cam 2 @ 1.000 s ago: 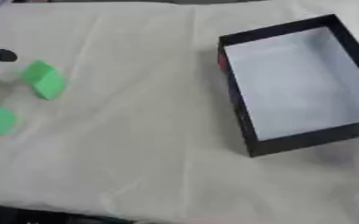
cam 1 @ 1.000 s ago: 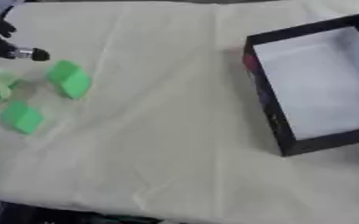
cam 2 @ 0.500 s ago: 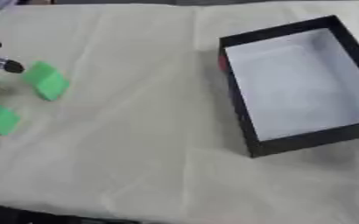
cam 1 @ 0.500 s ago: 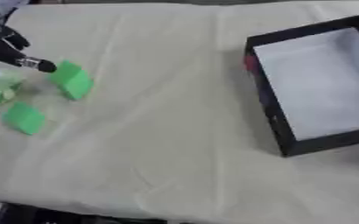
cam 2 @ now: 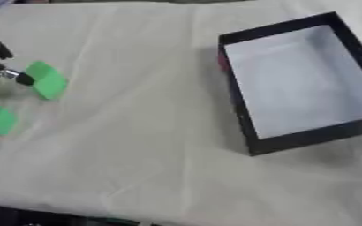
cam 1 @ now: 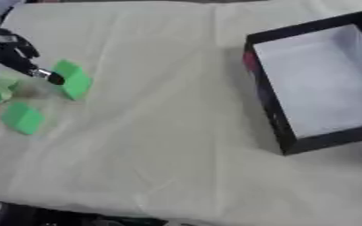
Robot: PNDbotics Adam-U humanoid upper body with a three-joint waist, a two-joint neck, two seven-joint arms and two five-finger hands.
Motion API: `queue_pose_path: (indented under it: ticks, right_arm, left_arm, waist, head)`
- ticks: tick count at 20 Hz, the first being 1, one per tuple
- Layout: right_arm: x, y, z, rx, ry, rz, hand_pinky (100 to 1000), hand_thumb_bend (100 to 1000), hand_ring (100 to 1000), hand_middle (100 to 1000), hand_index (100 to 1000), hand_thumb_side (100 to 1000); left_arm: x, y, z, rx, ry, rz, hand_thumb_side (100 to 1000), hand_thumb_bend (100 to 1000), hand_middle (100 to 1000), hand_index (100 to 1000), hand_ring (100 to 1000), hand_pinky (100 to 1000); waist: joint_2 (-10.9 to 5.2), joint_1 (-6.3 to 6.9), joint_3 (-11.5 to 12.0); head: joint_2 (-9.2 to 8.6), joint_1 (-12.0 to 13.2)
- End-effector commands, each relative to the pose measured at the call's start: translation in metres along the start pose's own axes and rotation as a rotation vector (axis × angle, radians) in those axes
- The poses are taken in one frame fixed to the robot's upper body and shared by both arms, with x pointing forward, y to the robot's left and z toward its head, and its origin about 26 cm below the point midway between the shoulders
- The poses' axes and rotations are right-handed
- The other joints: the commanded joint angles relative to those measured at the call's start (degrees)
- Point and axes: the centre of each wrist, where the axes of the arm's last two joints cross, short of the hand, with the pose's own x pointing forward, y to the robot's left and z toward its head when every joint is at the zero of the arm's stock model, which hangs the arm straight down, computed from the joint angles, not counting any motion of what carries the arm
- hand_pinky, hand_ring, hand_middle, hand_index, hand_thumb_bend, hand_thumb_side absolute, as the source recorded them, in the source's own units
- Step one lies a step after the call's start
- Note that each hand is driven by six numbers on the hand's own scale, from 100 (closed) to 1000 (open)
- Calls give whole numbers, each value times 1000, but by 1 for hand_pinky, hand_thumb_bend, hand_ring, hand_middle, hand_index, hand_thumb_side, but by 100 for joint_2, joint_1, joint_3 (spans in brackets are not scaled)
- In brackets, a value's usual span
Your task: Pick up the objects with one hand, pass them to the other hand, and then place them into the box on the other side of the table.
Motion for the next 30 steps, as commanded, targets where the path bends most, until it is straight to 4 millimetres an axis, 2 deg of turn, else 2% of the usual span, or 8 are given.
queue_pose_path:
  ticks: [1,8,15,18,30]
  right_arm:
    - [8,-2,-3,18,-22,33,935,100,943,1000,1000,560]
    - [8,-2,-3,21,-19,36,935,100,943,1000,1000,561]
    - [7,-2,-3,27,-16,37,936,100,943,1000,1000,561]
    - [7,-2,-3,33,-13,41,936,100,944,1000,1000,561]
    - [8,-2,-4,37,-16,39,937,100,944,1000,1000,560]
  left_arm:
    - [-1,11,0,20,30,-12,531,954,831,867,915,992]
    - [10,3,-18,-5,42,-31,531,931,828,863,912,992]
    - [19,3,-25,-10,30,-34,545,900,816,830,904,985]
    - [21,3,-27,-13,36,-30,563,887,812,819,900,978]
    - [20,-5,-37,-69,68,-46,525,810,812,763,897,969]
  waist:
    - [-199,65,7]
    - [-217,85,4]
    - [-216,88,-4]
    - [-216,91,-6]
    - [-214,96,-30]
  head:
    - [41,-15]
    - [87,55]
    - [108,97]
    - [115,101]
    - [118,116]
